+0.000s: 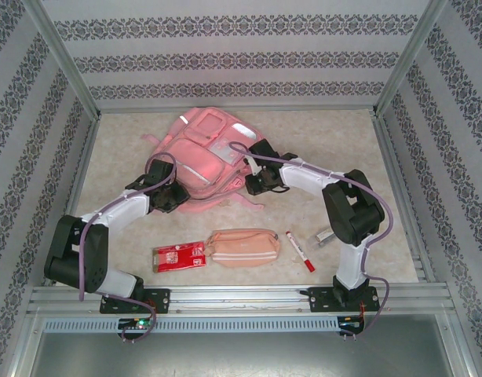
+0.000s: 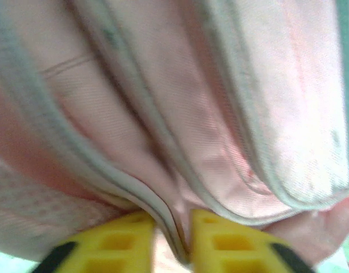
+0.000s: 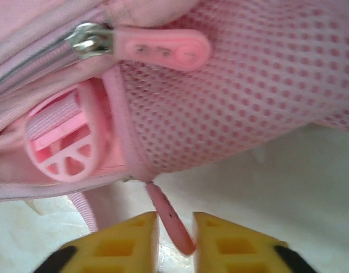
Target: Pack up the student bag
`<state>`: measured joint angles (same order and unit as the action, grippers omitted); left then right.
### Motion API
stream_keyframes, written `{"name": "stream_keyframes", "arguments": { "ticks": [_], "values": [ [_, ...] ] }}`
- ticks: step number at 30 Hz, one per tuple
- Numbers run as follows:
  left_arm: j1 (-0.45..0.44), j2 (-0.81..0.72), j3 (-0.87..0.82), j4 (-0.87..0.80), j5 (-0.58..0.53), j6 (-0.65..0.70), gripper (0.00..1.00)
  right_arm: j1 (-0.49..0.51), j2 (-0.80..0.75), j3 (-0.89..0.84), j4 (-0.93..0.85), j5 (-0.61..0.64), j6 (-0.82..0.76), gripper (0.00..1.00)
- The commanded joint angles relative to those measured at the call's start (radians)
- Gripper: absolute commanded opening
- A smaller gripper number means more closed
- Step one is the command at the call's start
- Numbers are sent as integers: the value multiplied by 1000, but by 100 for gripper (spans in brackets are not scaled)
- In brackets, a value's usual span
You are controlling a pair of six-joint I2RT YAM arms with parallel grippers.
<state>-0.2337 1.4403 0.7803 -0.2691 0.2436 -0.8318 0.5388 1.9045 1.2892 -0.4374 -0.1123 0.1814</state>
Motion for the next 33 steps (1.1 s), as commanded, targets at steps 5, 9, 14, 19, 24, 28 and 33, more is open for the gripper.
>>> {"name": "stream_keyframes", "arguments": {
  "ticks": [5, 9, 14, 19, 24, 28, 33],
  "values": [
    [-3, -125, 84, -44, 147, 113, 44, -23, -199, -63, -30, -87, -5, 42],
    [-3, -160, 160, -153, 144, 234, 45, -30, -242, -58, -33, -122, -31, 48],
    [-115, -44, 373, -358, 111, 670, 47, -61, -161, 41, -70, -163, -65, 51],
    [-141, 124, 507, -407, 20, 802, 60, -90, -101, 136, -88, -134, 27, 53],
    [-177, 270, 603, -424, -37, 873, 64, -118, -108, 127, -61, -151, 97, 55],
    [-202, 399, 690, -453, -122, 832, 64, -131, -102, 135, -63, -244, 64, 56],
    [-211, 506, 738, -468, -226, 803, 64, -142, -94, 141, -45, -274, 0, 56]
  ]
}}
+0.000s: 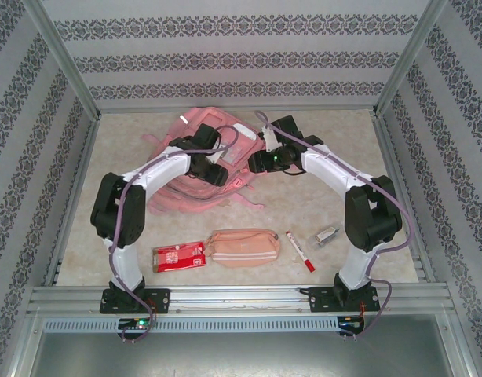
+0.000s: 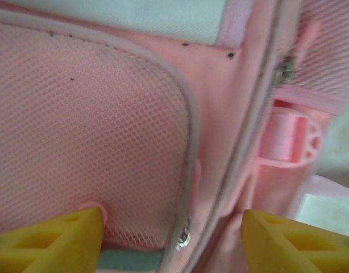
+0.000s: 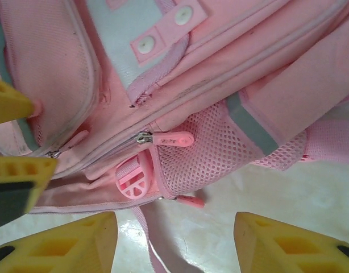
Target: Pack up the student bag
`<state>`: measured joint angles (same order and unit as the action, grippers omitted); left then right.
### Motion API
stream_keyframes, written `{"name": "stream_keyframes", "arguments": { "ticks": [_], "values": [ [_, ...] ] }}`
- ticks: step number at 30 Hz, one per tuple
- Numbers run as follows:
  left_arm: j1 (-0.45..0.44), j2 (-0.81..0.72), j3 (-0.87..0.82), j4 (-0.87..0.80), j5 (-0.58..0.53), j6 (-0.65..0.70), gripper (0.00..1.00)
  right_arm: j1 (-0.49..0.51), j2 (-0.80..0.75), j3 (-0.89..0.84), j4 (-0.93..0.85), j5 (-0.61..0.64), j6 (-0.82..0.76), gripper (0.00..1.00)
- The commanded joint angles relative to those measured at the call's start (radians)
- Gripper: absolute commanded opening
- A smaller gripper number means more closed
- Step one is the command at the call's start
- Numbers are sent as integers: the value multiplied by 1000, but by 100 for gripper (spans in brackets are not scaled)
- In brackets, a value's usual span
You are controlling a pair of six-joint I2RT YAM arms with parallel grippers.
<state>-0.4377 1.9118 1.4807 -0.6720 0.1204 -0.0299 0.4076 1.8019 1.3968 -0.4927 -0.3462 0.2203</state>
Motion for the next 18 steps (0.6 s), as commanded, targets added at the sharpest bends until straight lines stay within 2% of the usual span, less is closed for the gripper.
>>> {"name": "stream_keyframes", "arguments": {
  "ticks": [1, 4, 6, 8, 11, 16, 18],
  "values": [
    [-9, 51, 48, -74, -127, -4, 61, -14, 16, 42, 8, -46, -45, 56],
    [-10, 96, 85, -111, -182, -15, 52, -21, 50, 73, 3, -86, -61, 56],
    [-10, 116, 107, -129, -174, -14, 37, -21, 74, 89, 4, -111, -76, 56],
    [-10, 122, 129, -151, -124, -7, 16, -20, 105, 110, -8, -126, -94, 56],
    [-10, 102, 143, -164, -38, -2, 0, -20, 151, 144, -48, -123, -140, 55],
    [-8, 22, 148, -166, 94, -11, 0, -16, 222, 206, -126, -206, -243, 55],
    [-7, -6, 148, -166, 115, -18, 0, -15, 247, 236, -156, -226, -281, 56]
  ]
}}
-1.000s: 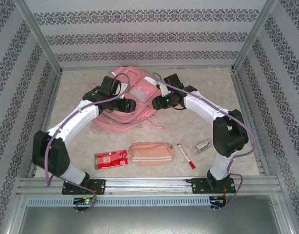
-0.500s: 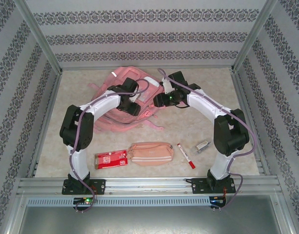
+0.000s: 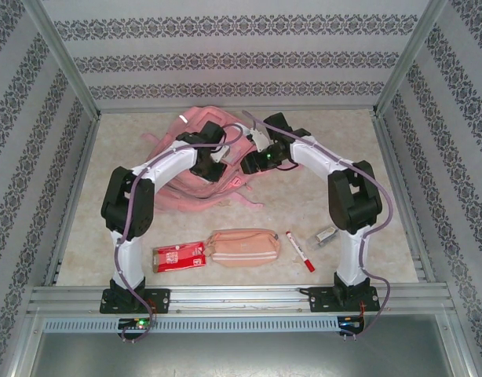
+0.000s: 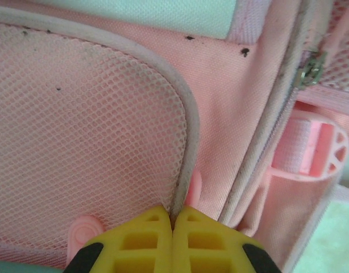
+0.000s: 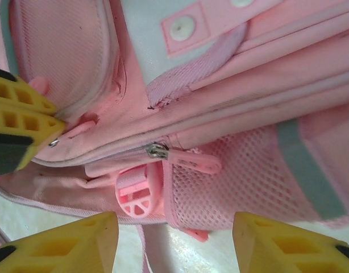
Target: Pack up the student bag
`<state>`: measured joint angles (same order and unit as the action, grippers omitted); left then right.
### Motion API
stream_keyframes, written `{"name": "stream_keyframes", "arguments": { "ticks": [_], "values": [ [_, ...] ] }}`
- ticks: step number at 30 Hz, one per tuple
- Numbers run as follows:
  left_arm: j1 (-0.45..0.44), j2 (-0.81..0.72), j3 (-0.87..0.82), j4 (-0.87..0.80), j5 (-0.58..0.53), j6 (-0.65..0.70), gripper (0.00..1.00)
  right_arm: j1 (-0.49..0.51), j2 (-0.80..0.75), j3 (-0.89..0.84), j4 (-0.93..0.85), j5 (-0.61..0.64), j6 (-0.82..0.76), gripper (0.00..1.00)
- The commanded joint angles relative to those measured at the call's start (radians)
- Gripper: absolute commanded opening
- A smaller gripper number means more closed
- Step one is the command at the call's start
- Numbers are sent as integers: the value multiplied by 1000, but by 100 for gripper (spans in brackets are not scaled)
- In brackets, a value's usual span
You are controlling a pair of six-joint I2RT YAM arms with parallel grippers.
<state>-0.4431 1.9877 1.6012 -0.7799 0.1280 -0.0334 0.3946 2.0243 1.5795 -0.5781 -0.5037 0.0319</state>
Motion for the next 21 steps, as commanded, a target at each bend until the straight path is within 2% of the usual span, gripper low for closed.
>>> {"name": "stream_keyframes", "arguments": {
  "ticks": [1, 4, 11, 21],
  "values": [
    [-3, -94, 30, -59, 118, -17, 0, 0, 34, 62, -71, -75, -106, 56],
    [-1, -118, 34, -62, 146, -24, 0, 3, 56, 86, -62, -75, -135, 58],
    [7, -142, 33, -63, 169, -33, 0, 0, 114, 146, -89, 18, -212, 62],
    [20, -158, 37, -31, 180, -73, 0, -3, 118, 77, -163, -214, -290, 62]
  ]
}}
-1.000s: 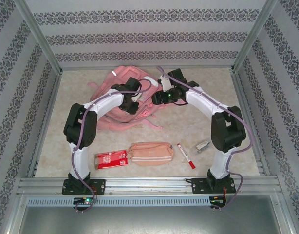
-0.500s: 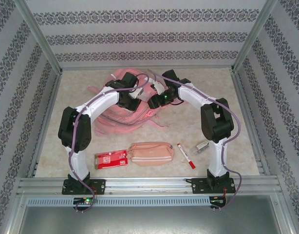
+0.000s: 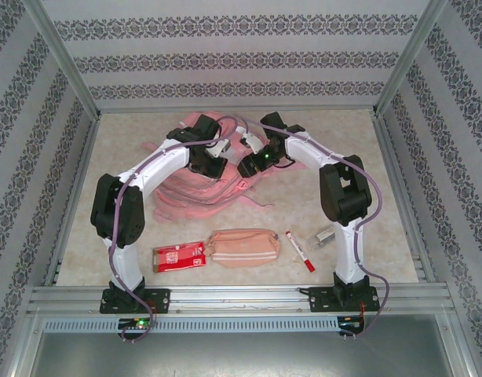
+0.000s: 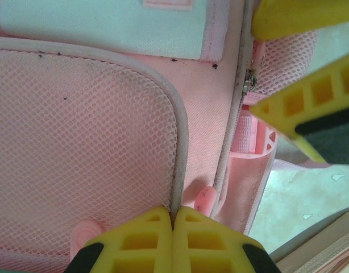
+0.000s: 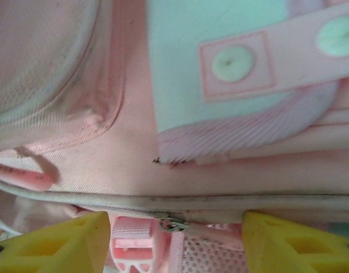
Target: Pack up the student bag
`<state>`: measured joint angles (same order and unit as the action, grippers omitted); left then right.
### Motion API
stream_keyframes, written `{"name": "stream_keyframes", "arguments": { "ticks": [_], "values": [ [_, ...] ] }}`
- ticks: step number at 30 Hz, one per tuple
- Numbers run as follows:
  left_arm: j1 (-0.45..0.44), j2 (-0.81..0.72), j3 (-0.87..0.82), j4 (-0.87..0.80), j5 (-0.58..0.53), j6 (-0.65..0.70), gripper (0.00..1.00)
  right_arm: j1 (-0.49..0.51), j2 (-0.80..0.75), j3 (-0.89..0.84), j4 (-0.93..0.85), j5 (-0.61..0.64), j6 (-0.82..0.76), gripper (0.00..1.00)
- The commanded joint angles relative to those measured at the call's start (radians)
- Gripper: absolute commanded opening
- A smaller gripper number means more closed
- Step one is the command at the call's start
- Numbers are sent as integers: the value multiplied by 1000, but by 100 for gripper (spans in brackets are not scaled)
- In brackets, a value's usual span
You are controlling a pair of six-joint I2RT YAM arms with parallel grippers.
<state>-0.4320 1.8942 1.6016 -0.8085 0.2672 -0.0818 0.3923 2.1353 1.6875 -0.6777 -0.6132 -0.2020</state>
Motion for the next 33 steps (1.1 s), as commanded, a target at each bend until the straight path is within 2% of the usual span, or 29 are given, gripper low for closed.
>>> {"name": "stream_keyframes", "arguments": {
  "ticks": [1, 4, 7, 13, 17, 22, 24, 26, 29, 33],
  "values": [
    [12, -65, 37, 0, 41, -26, 0, -2, 4, -38, -74, -121, -67, 61],
    [15, -64, 41, 1, 43, -26, 0, -8, 1, -39, -104, -144, -99, 59],
    [18, -61, 40, -1, 46, -22, 0, -5, -16, -48, -105, -70, -127, 59],
    [17, -60, 41, -6, 60, -25, 0, 0, -13, -15, -98, -37, -154, 57],
    [18, -58, 45, -7, 61, -26, 0, 10, -3, -4, -60, 64, -115, 47],
    [17, -59, 47, -6, 63, -29, 0, 39, -30, -40, 20, 173, -99, 23],
    [17, -58, 46, -2, 66, -36, 0, 45, -53, -59, 45, 171, -97, 12],
    [18, -58, 47, 6, 72, -48, 0, 46, -76, -64, 46, 144, -94, 5],
    [18, -54, 48, 24, 80, -72, 0, 41, -106, -41, -5, 104, -92, 0],
    [19, -40, 63, 29, 79, -94, 0, 14, -98, 63, -174, 66, -39, 0]
  ]
}}
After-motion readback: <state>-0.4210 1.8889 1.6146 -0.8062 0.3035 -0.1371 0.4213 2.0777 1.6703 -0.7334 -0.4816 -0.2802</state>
